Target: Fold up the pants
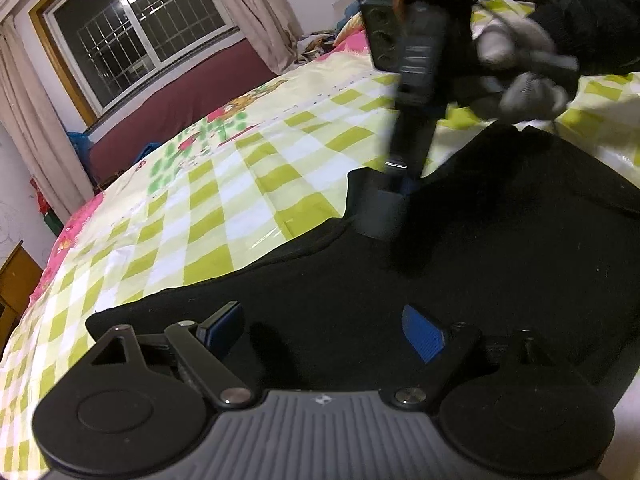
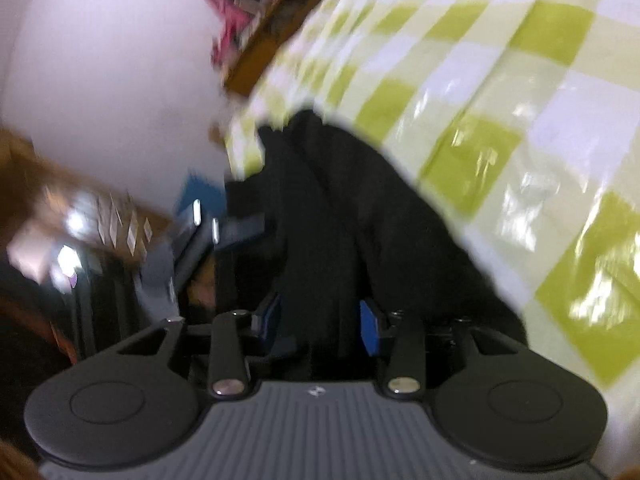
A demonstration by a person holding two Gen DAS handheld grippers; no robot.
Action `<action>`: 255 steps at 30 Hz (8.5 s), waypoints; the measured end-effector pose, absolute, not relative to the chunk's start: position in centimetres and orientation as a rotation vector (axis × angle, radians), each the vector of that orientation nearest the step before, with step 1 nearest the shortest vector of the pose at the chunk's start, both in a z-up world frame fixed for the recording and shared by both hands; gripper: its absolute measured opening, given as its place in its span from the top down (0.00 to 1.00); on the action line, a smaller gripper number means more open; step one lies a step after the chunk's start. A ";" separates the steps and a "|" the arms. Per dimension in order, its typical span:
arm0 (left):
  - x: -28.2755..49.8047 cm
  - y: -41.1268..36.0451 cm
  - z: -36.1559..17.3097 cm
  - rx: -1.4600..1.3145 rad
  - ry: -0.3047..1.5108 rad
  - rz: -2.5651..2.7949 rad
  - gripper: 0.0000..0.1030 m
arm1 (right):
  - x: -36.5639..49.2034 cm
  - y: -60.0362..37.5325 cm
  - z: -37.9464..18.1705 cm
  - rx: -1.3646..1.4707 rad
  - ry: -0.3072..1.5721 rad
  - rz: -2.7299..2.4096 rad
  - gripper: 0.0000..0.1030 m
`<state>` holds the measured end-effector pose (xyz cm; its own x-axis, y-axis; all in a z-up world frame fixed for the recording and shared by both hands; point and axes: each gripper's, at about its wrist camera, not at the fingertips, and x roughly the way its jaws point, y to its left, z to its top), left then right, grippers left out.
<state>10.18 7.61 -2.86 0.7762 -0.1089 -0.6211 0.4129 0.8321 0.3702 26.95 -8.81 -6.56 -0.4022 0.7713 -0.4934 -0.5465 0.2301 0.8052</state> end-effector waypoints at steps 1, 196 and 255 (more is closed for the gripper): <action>10.2 7.6 -2.9 0.517 0.627 -0.299 0.03 | 26.0 -9.1 -6.5 0.171 1.388 1.458 0.65; 0.7 15.7 1.1 0.007 0.706 -0.316 0.39 | 2.7 -3.8 0.2 -0.003 1.000 0.680 0.44; 0.9 14.1 2.3 0.273 0.645 -0.343 0.22 | 16.8 6.9 4.6 -0.546 1.059 1.310 0.54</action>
<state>0.93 14.08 2.26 0.7467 -0.2255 -0.6258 0.3931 0.9086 0.1415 16.84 6.90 4.64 -0.0850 0.5040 -0.8595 -0.9459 0.2303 0.2286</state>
